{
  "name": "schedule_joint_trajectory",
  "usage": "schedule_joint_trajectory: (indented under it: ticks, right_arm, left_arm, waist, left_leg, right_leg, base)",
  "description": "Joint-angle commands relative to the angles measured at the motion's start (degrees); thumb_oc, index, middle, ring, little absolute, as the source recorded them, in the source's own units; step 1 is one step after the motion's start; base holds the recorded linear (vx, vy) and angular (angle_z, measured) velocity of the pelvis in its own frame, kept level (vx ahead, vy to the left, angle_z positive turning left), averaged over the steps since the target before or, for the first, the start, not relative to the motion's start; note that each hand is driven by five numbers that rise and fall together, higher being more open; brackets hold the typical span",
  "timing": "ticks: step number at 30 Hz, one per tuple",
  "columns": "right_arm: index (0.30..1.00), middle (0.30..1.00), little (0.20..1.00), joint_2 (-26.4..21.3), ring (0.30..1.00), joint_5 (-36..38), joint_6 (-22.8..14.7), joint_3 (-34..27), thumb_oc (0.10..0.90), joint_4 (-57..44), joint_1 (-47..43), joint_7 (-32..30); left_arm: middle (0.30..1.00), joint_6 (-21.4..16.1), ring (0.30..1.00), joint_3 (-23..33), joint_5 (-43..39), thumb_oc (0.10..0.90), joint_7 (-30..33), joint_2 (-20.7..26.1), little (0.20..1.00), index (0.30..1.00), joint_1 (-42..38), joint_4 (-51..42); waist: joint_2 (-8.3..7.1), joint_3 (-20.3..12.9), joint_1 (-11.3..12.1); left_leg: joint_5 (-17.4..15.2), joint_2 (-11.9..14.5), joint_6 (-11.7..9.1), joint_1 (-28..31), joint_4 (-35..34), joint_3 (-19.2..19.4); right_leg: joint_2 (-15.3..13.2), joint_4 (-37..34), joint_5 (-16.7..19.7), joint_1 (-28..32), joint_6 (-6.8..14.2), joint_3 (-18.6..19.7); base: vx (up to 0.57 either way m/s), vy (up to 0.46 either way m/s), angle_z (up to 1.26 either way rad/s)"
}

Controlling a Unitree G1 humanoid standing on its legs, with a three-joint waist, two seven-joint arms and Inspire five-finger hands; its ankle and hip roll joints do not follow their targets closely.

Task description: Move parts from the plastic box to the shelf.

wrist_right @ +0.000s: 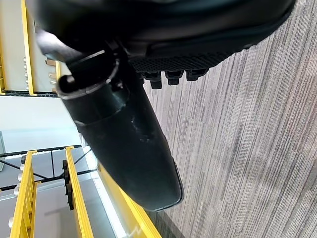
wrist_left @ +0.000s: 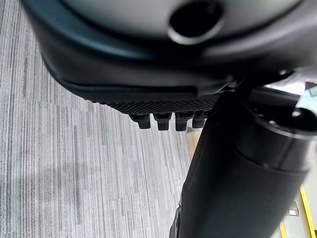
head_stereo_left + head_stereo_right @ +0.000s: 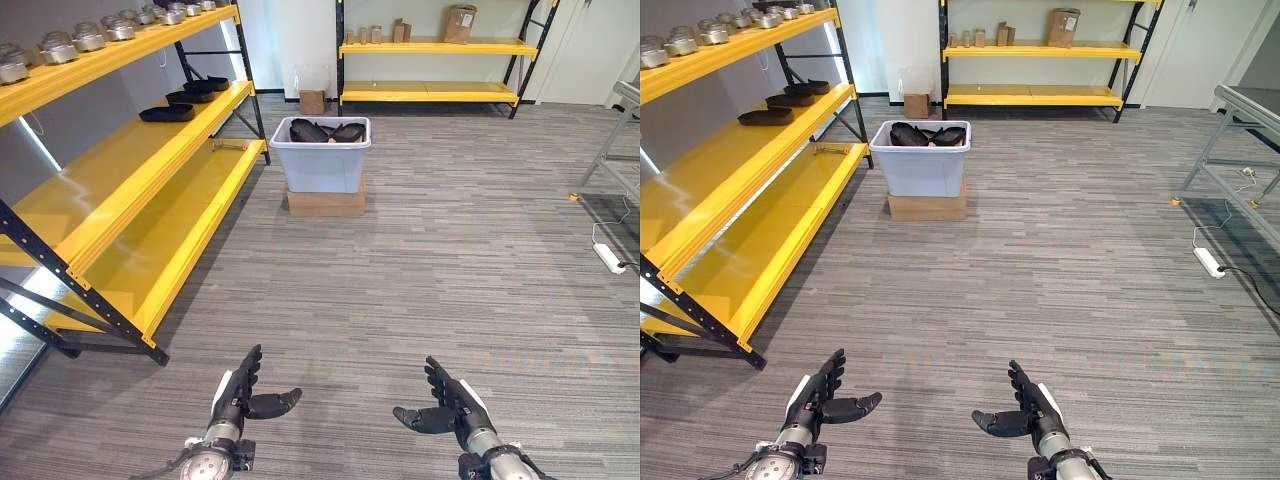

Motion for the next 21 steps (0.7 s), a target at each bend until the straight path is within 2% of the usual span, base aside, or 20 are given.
schedule_joint_trajectory:
  ticks: [1, 15, 18, 21]
  right_arm:
    - [1.0, 1.0, 1.0, -1.6, 1.0, -0.2, -6.0, -2.1, 0.9, -4.5, -5.8, 0.4]
    - [1.0, 1.0, 1.0, -1.3, 1.0, 0.2, -6.1, -2.2, 0.9, -3.5, -6.8, 0.0]
    - [1.0, 1.0, 1.0, -1.2, 1.0, 0.1, -6.0, -2.0, 0.9, -3.0, -7.7, 0.1]
    - [1.0, 1.0, 1.0, -1.0, 1.0, 0.4, -6.1, -1.7, 0.9, -2.2, -9.1, 0.1]
  left_arm:
    - [1.0, -6.5, 1.0, 2.3, 0.8, 0.9, 0.8, 1.9, 1.0, 1.0, -6.0, -1.1]
    - [1.0, -6.6, 1.0, 2.0, 0.6, 0.9, 0.9, 1.9, 1.0, 1.0, -7.0, -1.0]
    - [1.0, -6.6, 1.0, 1.6, 0.7, 0.9, 0.6, 2.3, 1.0, 1.0, -7.8, -0.9]
    - [1.0, -6.6, 1.0, 1.4, 0.4, 0.9, 0.9, 2.8, 1.0, 1.0, -9.4, -0.9]
  waist:
    - [-0.55, 1.0, 0.5]
    - [-0.83, 1.2, 0.5]
    - [-1.51, 1.3, 0.9]
    - [-2.39, 1.9, 1.2]
  left_leg:
    - [-5.6, 3.8, -1.6, 3.3, -0.2, -0.5]
    - [-5.6, 3.6, -1.3, 3.2, -0.2, -0.7]
    - [-5.9, 3.1, -0.8, 3.1, 0.2, -1.0]
    - [-8.0, 2.3, 0.3, 0.5, 4.8, -1.7]
  right_leg:
    - [-2.8, 0.4, -5.9, 1.9, 2.9, -1.8]
    - [-3.0, 0.4, -5.9, 2.0, 3.1, -1.9]
    - [-3.5, 0.5, -5.6, 2.5, 3.3, -2.1]
    - [-5.1, 4.6, -6.2, 0.8, 3.5, -1.6]
  base:
    - [0.0, 0.0, 0.0]
    - [0.0, 0.0, 0.0]
    - [0.02, 0.06, 0.04]
    - [-0.03, 0.081, 0.03]
